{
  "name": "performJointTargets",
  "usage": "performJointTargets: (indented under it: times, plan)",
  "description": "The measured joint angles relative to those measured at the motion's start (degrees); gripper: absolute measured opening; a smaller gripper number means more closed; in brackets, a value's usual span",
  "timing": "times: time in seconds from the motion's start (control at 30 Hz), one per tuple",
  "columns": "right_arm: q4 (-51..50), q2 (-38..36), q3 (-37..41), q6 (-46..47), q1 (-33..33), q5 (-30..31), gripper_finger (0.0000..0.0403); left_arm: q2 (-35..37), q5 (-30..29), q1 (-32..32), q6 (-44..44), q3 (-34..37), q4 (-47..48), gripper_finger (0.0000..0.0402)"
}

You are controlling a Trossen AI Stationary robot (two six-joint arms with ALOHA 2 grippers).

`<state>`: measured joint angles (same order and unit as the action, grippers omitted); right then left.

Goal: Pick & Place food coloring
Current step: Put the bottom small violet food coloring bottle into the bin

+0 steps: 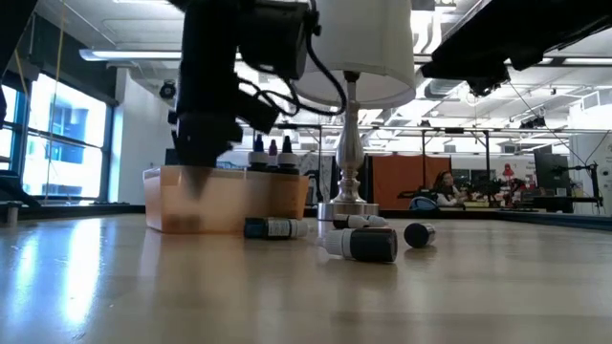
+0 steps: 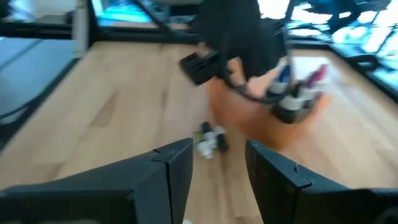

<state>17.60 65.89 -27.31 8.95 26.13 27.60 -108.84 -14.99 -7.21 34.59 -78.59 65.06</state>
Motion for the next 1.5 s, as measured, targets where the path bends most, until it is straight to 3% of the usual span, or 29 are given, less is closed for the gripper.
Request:
performJointTargets:
  times: [0.17, 0.27, 0.4, 0.6, 0.77, 0.97, 1.33, 1.5]
  plan:
    - [-0.04, 2.4, 0.0, -0.05, 0.0, -8.63, 0.0139, 0.76, -1.59, -3.31, 0.7, -4.94, 4.8, 0.017]
    - [1.05, 6.48, 0.0, -1.68, 0.0, -9.77, 0.0139, 3.85, -4.02, -6.54, 1.88, -7.26, 7.57, 0.017]
    - [7.22, 14.31, 0.0, -6.24, -0.48, -10.4, 0.0139, 8.67, -6.0, -11.01, 5.29, -7.33, 8.29, 0.017]
    - [14.33, 24.29, 0.04, -9.13, -3.62, -14.93, 0.0139, 15.82, -15.5, -19.1, 12.74, -7.53, 10.07, 0.017]
    - [15.31, 29.23, 0.04, -8.76, -7.04, -18.38, 0.0139, 17.83, -19.93, -24.78, 15.85, -7.47, 10.38, 0.017]
    - [16.57, 33.38, 0.04, -6.44, -9.68, -24.51, 0.0139, 17.67, -20.59, -30.1, 20.21, -7.24, 11.29, 0.017]
    - [25.03, 38.8, -0.02, -9.09, -10.86, -22.12, 0.0138, 17.62, -21.75, -31.19, 25.88, -5.92, 11.48, 0.017]
    - [24.76, 38.8, -0.02, -8.81, -10.87, -22.76, 0.0107, 17.62, -21.46, -31.07, 25.93, -5.92, 11.36, 0.017]
